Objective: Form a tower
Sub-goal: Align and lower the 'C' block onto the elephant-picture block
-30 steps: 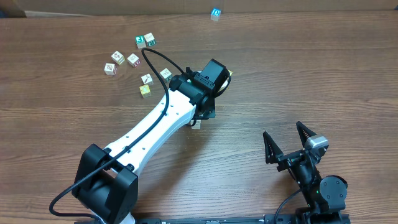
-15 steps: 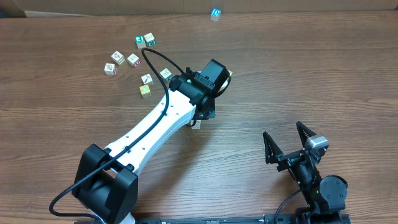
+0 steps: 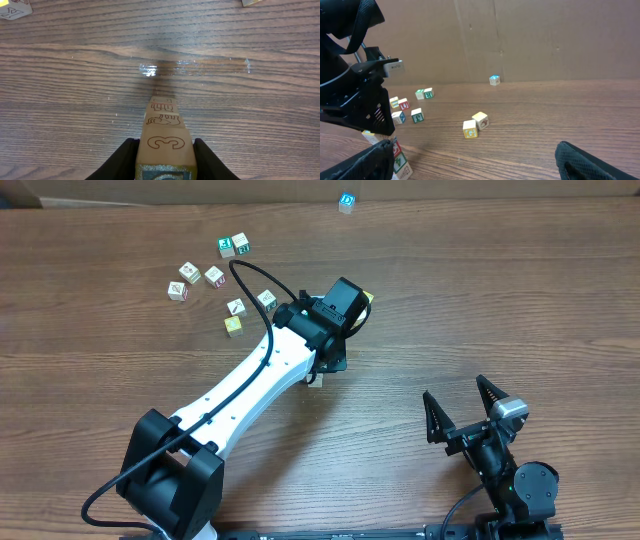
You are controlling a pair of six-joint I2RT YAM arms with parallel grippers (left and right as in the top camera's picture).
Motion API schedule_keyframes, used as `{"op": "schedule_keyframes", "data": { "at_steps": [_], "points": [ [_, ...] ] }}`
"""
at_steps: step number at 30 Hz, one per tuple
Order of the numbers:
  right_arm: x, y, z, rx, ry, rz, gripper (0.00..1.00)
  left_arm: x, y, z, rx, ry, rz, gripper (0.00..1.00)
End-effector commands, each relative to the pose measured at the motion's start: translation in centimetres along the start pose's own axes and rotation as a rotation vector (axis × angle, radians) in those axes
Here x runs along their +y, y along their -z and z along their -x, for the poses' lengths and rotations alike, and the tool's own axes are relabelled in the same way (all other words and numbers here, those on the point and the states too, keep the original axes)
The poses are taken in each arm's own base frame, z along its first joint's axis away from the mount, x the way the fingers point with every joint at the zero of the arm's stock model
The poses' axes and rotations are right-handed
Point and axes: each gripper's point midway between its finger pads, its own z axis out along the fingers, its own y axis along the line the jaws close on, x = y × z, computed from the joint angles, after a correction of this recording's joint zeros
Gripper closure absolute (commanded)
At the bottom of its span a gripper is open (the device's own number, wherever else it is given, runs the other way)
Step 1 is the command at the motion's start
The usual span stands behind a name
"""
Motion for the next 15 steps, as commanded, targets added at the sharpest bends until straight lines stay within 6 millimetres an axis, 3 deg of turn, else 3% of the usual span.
{"op": "schedule_keyframes", "data": {
  "at_steps": [1, 15],
  "points": [
    [-0.13, 0.0, -0.15, -0.005, -0.001, -0.003, 0.0, 0.0, -0.47, -0.28, 0.004, -0.012, 0.017, 0.69],
    [-0.13, 0.0, -0.15, -0.005, -0.001, -0.003, 0.0, 0.07, -0.47, -0.64, 0.021, -0.03, 0.018, 0.68]
  ]
}}
